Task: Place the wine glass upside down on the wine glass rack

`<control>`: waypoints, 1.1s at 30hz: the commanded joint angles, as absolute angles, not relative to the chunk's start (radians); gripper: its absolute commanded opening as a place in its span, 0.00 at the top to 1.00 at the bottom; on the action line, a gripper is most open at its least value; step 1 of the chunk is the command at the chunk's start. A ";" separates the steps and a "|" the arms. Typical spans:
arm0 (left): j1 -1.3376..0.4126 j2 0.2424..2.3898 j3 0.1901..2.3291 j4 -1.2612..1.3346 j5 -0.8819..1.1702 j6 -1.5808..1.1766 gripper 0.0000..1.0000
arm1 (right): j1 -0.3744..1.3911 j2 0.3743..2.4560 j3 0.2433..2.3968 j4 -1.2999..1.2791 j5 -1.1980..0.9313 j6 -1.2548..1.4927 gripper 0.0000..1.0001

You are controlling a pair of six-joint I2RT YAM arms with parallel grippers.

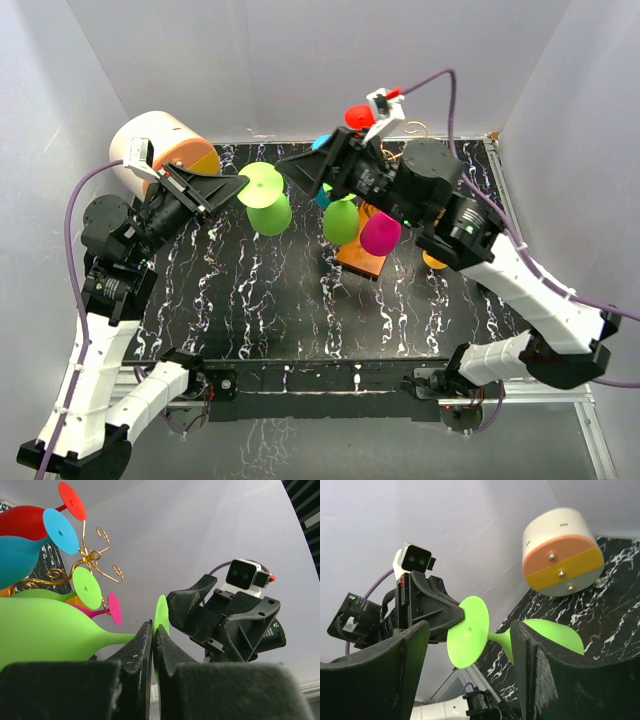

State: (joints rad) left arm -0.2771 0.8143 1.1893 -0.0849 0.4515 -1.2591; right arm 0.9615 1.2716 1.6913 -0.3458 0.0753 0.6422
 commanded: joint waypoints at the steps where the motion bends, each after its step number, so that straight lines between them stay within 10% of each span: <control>1: -0.278 0.798 1.179 -0.056 0.450 -1.248 1.00 | 0.961 1.381 1.805 -0.453 0.024 0.751 0.38; 14: -0.278 0.796 1.164 -0.054 0.448 -1.246 1.00 | 0.867 1.396 1.741 -0.329 -0.157 0.846 0.77; 33: -0.278 0.812 1.164 -0.044 0.458 -1.241 1.00 | 0.805 1.415 1.663 -0.179 -0.404 0.968 0.86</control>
